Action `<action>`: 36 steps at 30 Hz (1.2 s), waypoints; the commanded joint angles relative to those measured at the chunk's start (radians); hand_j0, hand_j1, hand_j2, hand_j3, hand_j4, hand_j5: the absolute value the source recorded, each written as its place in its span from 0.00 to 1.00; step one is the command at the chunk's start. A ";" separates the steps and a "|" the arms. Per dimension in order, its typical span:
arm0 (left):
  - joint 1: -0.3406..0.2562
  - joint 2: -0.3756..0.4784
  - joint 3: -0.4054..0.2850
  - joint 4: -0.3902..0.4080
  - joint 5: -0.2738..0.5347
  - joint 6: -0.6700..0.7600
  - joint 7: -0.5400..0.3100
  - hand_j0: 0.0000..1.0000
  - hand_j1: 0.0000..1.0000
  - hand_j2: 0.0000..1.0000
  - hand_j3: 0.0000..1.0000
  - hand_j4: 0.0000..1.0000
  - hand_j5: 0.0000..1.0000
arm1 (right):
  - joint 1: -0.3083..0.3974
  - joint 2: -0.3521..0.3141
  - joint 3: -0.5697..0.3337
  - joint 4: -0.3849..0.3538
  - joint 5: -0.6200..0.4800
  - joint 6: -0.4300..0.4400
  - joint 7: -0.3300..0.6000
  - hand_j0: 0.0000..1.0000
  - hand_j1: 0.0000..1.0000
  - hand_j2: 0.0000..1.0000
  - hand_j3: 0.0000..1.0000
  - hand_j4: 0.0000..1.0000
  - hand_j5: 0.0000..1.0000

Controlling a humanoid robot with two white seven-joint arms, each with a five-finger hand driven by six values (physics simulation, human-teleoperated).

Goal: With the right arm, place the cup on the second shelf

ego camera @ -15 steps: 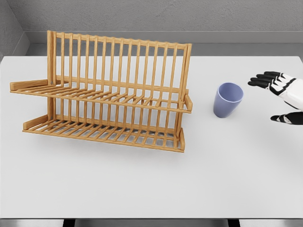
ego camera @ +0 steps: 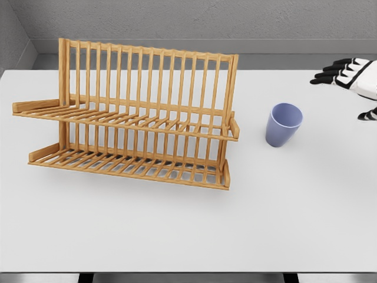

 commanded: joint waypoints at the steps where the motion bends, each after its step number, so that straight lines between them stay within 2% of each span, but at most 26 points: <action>1: 0.000 0.000 0.000 0.000 0.000 0.000 0.000 1.00 1.00 1.00 1.00 1.00 1.00 | -0.064 0.040 0.187 0.066 -0.004 0.033 0.041 1.00 1.00 1.00 1.00 1.00 1.00; 3: 0.000 0.000 0.000 0.000 -0.001 0.000 0.000 1.00 1.00 1.00 1.00 1.00 1.00 | -0.212 0.090 0.377 0.140 -0.004 0.039 0.072 1.00 1.00 1.00 1.00 1.00 1.00; 4: 0.000 0.000 0.000 0.000 0.000 0.000 0.000 1.00 1.00 1.00 1.00 1.00 1.00 | -0.241 0.109 0.408 0.151 -0.004 0.038 0.072 1.00 1.00 1.00 1.00 1.00 1.00; 11: 0.000 0.000 0.000 0.000 0.000 0.000 0.000 1.00 1.00 1.00 1.00 1.00 1.00 | -0.298 0.109 0.420 0.161 -0.003 0.041 0.078 1.00 1.00 1.00 1.00 1.00 1.00; 12: 0.000 0.000 0.000 0.000 0.000 0.000 0.000 1.00 1.00 1.00 1.00 1.00 1.00 | -0.312 0.113 0.420 0.173 -0.003 0.048 0.121 1.00 1.00 1.00 1.00 1.00 1.00; 13: 0.000 0.000 0.000 0.000 -0.001 0.000 0.000 1.00 1.00 1.00 1.00 1.00 1.00 | -0.342 0.147 0.423 0.193 -0.003 0.062 0.121 1.00 1.00 1.00 1.00 1.00 1.00; 17: 0.000 0.000 0.000 0.000 -0.001 0.000 0.000 1.00 1.00 1.00 1.00 1.00 1.00 | -0.421 0.195 0.495 0.212 -0.003 0.068 0.121 1.00 1.00 1.00 1.00 1.00 1.00; 23: 0.000 0.000 0.000 0.000 0.000 0.000 0.000 1.00 1.00 1.00 1.00 1.00 1.00 | -0.425 0.199 0.549 0.255 -0.003 0.065 0.121 1.00 1.00 1.00 1.00 1.00 1.00; 36: 0.000 0.000 0.000 0.000 0.000 0.000 0.000 1.00 1.00 1.00 1.00 1.00 1.00 | -0.425 0.227 0.606 0.275 -0.004 0.065 0.121 1.00 1.00 1.00 1.00 1.00 1.00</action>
